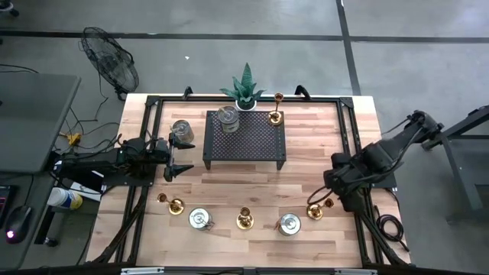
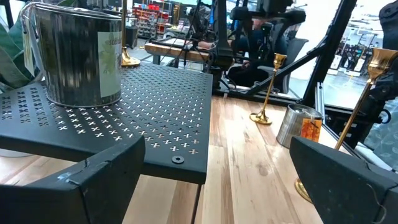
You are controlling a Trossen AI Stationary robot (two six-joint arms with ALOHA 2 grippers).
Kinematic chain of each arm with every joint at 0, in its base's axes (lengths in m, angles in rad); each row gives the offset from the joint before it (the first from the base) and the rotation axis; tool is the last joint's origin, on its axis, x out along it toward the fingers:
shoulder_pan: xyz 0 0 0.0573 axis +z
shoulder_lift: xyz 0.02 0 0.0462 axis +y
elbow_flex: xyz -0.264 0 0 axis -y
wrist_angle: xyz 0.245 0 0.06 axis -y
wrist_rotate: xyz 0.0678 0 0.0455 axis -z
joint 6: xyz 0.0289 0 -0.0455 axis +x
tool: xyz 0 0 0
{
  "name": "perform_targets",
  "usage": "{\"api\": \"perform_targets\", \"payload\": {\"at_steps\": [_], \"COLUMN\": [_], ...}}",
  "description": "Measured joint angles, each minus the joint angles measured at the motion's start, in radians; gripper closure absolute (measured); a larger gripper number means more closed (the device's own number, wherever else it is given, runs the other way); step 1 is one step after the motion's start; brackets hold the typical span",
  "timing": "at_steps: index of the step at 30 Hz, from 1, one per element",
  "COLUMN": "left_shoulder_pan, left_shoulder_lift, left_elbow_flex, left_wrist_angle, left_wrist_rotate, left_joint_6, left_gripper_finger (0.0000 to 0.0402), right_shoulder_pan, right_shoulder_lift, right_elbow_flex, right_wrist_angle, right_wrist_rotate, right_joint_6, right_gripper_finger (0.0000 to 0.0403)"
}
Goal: Pick & Place candle stick holders
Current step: Align the gold candle holder on the shelf with the other gold candle holder
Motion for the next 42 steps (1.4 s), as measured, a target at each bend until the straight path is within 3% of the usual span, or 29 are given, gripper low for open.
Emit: {"api": "perform_targets", "payload": {"at_steps": [9, 20, 29, 42], "left_shoulder_pan": [0.0, 0.0, 0.0, 0.0], "left_shoulder_lift": [0.0, 0.0, 0.0, 0.0], "left_elbow_flex": [0.0, 0.0, 0.001, 0.001], "left_wrist_angle": [0.0, 0.0, 0.0, 0.0], "left_wrist_rotate": [0.0, 0.0, 0.0, 0.0], "left_joint_6": [0.0, 0.0, 0.0, 0.0], "left_gripper_finger": [0.0009, 0.0009, 0.0009, 0.0009], "right_shoulder_pan": [0.059, 0.077, 0.077, 0.099], "right_shoulder_lift": [0.016, -0.045, -0.062, -0.063], "right_elbow_flex": [-0.205, -0.424, -0.478, -0.479], "right_wrist_angle": [0.286, 0.597, 0.672, 0.73], "right_wrist_rotate": [-0.092, -0.042, 0.016, 0.014], "right_joint_6": [0.17, 0.216, 0.184, 0.119], "right_gripper_finger": [0.0093, 0.0093, 0.0098, 0.0157]}}
